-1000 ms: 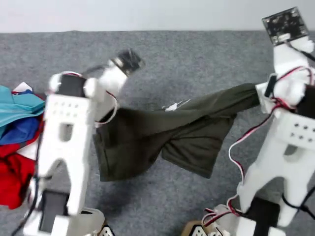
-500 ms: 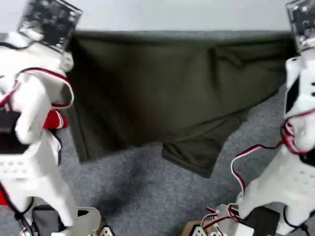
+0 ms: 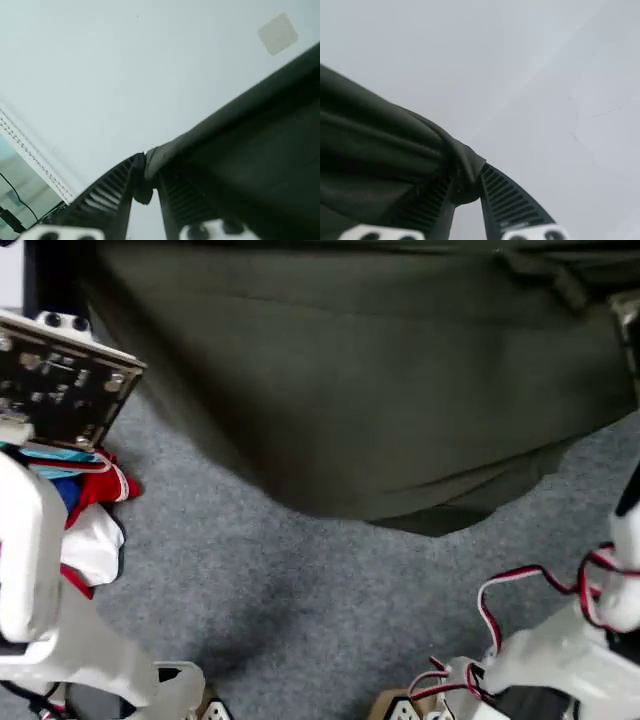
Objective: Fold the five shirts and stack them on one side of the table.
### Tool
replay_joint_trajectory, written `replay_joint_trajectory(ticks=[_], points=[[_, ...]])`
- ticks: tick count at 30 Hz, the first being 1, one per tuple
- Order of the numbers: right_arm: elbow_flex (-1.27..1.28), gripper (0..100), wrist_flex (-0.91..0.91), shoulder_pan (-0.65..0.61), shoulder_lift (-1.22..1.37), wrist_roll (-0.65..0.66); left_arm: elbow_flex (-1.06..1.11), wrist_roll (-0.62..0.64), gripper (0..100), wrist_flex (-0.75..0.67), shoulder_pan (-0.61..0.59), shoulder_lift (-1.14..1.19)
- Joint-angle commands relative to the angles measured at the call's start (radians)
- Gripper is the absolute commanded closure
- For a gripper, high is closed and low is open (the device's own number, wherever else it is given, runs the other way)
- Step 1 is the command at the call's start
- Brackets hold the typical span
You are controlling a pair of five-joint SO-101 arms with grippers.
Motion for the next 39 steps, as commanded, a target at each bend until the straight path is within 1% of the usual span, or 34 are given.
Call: replay_joint_trajectory(ticks=[1, 6, 10, 12, 15, 18, 20, 24, 29, 36, 39], points=[[0.097, 98.8, 0.007, 0.007, 0.048, 0.035, 0.102, -0.106, 99, 0.043, -0.021, 0.023], [0.163, 98.8, 0.179, -0.042, 0.091, 0.035, 0.262, -0.123, 99, 0.061, -0.063, 0.049], [0.158, 98.8, 0.343, -0.045, 0.107, 0.031, 0.271, -0.123, 99, 0.068, -0.066, 0.044], [0.157, 98.8, 0.406, -0.044, 0.094, 0.000, 0.269, -0.124, 99, 0.068, -0.066, 0.035], [0.157, 98.8, 0.475, -0.012, 0.050, -0.029, 0.271, -0.124, 99, 0.071, -0.066, -0.015], [0.157, 98.8, 0.522, 0.019, -0.007, -0.026, 0.275, -0.126, 99, 0.075, -0.060, -0.072], [0.157, 98.8, 0.549, 0.038, -0.042, -0.018, 0.277, -0.126, 99, 0.083, -0.064, -0.097], [0.163, 98.8, 0.572, 0.077, -0.077, 0.038, 0.277, -0.126, 99, 0.173, -0.066, -0.115], [0.181, 98.8, 0.573, 0.125, -0.070, 0.040, 0.292, -0.126, 99, 0.253, -0.064, -0.103], [0.305, 98.8, 0.568, 0.117, 0.058, 0.032, 0.444, -0.126, 99, 0.256, -0.064, -0.011], [0.315, 98.8, 0.572, 0.117, 0.130, 0.025, 0.460, -0.126, 99, 0.253, -0.064, 0.058]])
